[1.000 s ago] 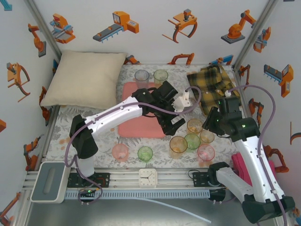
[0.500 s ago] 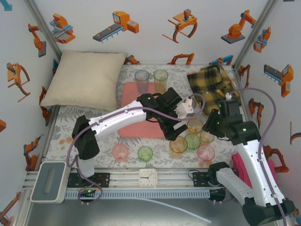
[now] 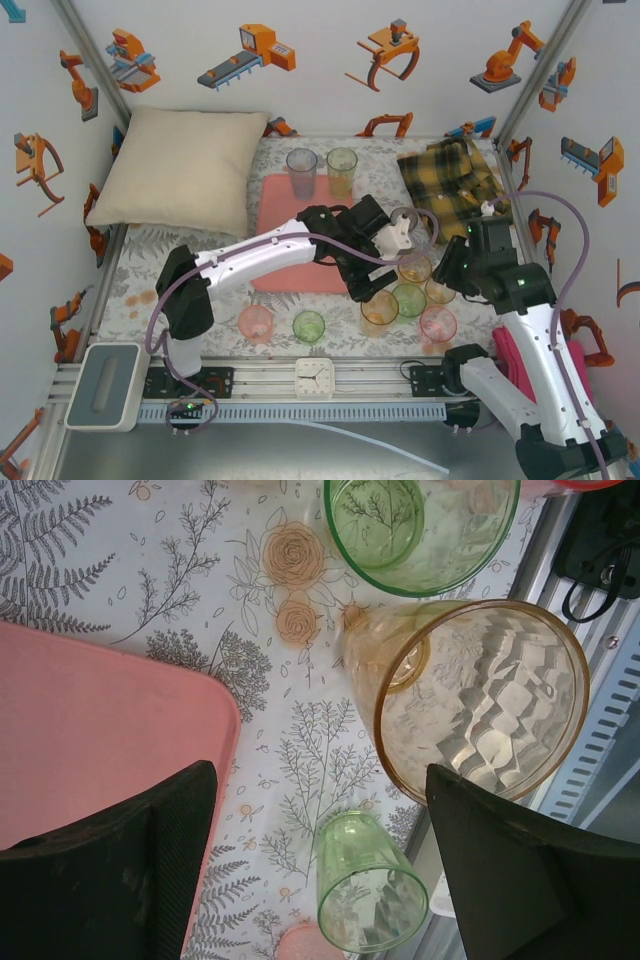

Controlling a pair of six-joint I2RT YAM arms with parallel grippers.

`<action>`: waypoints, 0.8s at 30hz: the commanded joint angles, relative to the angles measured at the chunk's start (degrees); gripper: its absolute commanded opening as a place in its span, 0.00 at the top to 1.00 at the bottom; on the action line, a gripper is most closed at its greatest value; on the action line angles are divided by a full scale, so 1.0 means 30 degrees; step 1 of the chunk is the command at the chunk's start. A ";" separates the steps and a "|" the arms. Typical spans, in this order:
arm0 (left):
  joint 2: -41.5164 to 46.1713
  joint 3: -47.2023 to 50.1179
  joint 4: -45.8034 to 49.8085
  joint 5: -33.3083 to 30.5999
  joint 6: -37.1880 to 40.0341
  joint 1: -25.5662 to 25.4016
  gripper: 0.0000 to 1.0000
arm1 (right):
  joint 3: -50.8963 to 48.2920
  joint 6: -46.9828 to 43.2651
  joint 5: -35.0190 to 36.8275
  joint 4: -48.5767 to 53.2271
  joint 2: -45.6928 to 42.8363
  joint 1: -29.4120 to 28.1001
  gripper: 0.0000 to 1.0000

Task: Place the glasses into the tray

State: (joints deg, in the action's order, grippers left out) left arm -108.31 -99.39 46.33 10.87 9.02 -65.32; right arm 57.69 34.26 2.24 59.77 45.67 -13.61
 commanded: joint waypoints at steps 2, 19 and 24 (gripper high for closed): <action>-0.0048 0.0268 -0.0177 -0.0223 -0.0344 -0.0134 0.23 | -0.0101 -0.0260 0.0335 0.0282 -0.0168 0.0115 0.59; -0.0392 0.0157 -0.0529 -0.0425 -0.0619 -0.0279 0.30 | -0.0320 0.0162 0.0576 0.0331 -0.0610 0.0112 0.59; -0.0780 -0.0106 -0.0618 -0.0495 -0.0663 -0.0412 0.33 | -0.0158 0.0466 0.1681 0.0596 -0.0778 0.0126 0.59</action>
State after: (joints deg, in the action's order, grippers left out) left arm -109.34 -98.87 44.80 9.80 8.14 -65.98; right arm 56.97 34.72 4.21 59.83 44.16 -13.63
